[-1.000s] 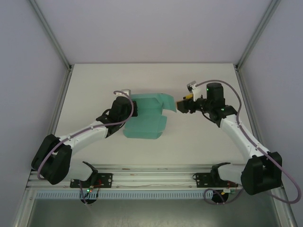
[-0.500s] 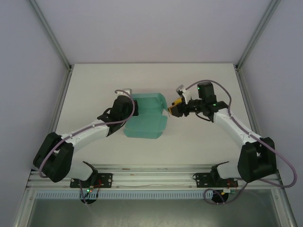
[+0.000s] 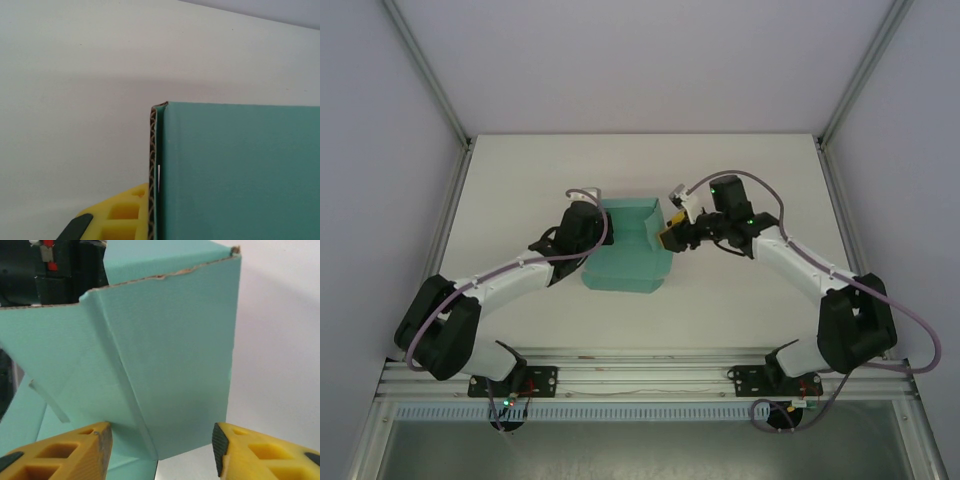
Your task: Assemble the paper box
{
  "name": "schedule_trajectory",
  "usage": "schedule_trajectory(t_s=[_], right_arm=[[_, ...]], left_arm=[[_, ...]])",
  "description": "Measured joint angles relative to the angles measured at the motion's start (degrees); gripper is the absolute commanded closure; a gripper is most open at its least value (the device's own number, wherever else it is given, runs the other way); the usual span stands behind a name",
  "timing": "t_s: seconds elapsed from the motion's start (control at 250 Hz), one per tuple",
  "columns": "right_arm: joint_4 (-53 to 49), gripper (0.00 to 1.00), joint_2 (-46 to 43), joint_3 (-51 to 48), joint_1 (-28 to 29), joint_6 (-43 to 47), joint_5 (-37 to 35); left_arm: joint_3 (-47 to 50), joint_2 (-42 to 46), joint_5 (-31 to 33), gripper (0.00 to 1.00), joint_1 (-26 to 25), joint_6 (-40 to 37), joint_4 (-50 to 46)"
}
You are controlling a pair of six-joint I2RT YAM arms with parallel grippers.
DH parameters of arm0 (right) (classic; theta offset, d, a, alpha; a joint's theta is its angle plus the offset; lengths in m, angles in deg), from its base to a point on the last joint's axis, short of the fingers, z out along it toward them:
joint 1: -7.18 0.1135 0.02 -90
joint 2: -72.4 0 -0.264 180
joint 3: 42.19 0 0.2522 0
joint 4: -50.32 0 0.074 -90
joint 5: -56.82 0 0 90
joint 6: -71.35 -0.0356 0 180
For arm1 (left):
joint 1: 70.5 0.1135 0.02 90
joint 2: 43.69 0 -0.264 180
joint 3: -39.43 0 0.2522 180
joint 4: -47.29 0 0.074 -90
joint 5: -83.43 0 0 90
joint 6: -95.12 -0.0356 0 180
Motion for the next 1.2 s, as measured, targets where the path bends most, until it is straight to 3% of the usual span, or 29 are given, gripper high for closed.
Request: schedule_trajectory(t_s=[0.116, 0.468, 0.732, 1.203], right_arm=[[2.4, 0.43, 0.1, 0.2, 1.9, -2.2, -4.8], [6.8, 0.56, 3.0, 3.1, 7.7, -9.4, -22.8], [8.6, 0.91, 8.4, 5.8, 11.6, -14.9, -38.2], [2.4, 0.96, 21.0, 18.0, 18.6, -22.9, -71.2]], left_arm=[[-0.3, -0.1, 0.0, 1.0, 0.0, -0.1, 0.0], [-0.4, -0.6, 1.5, 1.0, 0.4, -0.1, -0.7], [-1.3, -1.8, 3.8, 1.0, 0.5, 0.1, -3.0], [-4.2, -2.6, 4.5, 1.0, -0.4, 3.3, -6.2]])
